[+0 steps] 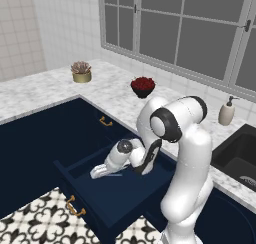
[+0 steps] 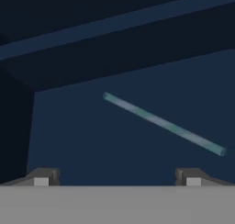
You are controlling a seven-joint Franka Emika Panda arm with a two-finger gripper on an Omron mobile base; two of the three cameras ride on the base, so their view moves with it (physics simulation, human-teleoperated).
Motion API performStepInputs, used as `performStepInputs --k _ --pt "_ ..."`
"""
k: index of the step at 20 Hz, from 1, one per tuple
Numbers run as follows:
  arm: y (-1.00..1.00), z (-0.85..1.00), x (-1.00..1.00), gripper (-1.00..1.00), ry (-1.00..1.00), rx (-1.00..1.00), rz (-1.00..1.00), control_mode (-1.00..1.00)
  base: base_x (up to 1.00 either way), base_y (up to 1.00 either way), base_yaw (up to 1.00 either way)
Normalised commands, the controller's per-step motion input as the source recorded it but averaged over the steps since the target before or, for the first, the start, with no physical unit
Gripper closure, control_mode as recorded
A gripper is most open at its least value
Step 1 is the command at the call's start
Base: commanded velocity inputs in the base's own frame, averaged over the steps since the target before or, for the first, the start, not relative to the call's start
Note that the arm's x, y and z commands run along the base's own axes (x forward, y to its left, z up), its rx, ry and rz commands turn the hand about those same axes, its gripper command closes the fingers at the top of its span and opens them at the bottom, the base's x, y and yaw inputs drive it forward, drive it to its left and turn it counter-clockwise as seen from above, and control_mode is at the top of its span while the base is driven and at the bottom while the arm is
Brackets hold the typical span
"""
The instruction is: Take a straw from the drawer in front and place it inside the glass cup on the dining counter.
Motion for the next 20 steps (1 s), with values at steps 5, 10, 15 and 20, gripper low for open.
performStepInputs --k 5,10,15,20 --pt "0.06 0.06 0.59 -1.00 0.05 -0.25 0.00 -1.00 0.00 0.00 0.00" --pt "0.15 0.00 0.49 -1.00 0.03 -0.16 0.00 -1.00 0.00 0.00 0.00" --pt "0.23 0.41 0.53 -1.00 0.00 0.00 0.00 -1.00 0.00 0.00 0.00" --pt "0.41 0.16 0.54 -1.00 0.12 -0.05 0.00 -1.00 0.00 0.00 0.00"
